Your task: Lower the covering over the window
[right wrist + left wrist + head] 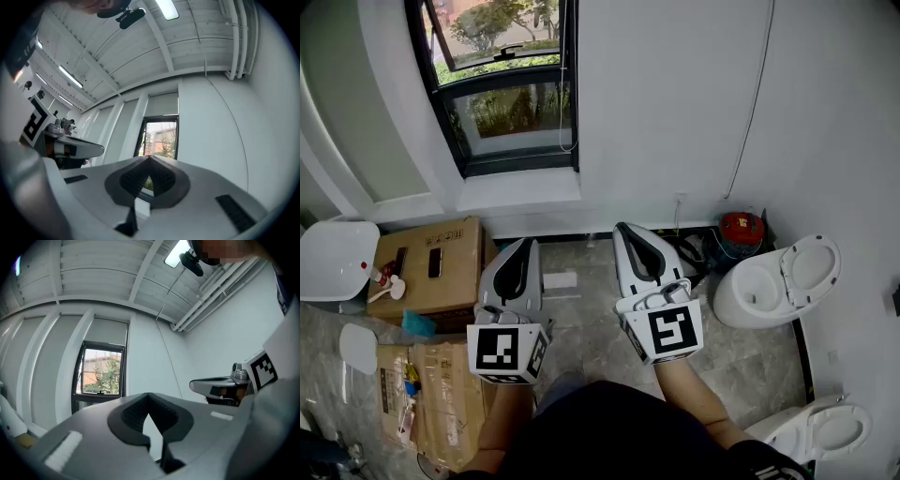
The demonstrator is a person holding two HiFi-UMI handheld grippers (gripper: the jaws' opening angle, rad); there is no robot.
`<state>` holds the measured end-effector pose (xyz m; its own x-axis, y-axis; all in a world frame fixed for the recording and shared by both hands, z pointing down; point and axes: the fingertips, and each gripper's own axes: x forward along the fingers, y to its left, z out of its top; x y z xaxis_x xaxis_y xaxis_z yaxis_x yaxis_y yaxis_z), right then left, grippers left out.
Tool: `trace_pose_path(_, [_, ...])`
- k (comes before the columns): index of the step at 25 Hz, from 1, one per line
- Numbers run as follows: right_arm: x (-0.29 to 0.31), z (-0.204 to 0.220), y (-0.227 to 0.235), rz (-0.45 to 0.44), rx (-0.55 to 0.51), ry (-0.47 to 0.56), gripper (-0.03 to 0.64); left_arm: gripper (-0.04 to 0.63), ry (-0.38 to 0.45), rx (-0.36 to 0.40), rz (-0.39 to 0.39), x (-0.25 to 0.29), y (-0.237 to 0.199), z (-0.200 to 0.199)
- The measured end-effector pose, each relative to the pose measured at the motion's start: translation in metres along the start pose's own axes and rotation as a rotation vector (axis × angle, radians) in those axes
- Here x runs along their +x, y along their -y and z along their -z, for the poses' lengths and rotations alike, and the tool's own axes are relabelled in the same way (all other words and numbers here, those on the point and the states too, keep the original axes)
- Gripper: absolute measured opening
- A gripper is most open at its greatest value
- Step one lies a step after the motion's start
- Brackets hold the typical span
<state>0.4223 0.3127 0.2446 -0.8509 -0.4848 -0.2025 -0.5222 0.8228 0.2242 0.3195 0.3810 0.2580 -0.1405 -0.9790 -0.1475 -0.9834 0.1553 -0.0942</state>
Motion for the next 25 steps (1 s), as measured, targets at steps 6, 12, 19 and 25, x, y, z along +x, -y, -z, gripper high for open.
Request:
trace_pose_path(6, [0.010, -0.001, 0.008, 0.010, 0.005, 0.006, 0.012, 0.009, -0.014, -0.013, -0.014, 0.012, -0.004, 0.004])
trace_pose_path(12, [0.038, 0.010, 0.013, 0.004, 0.059, 0.011, 0.012, 0.011, -0.017, -0.045, 0.001, 0.039, -0.022, 0.019])
trace_pose_path(19, [0.118, 0.038, 0.023, 0.015, 0.046, 0.010, 0.012, 0.014, -0.020, -0.070, 0.047, 0.101, -0.071, 0.044])
trace_pose_path(25, [0.215, 0.060, 0.031, 0.033, 0.043, -0.007, 0.012, 0.022, -0.017, -0.088, 0.121, 0.173, -0.128, 0.059])
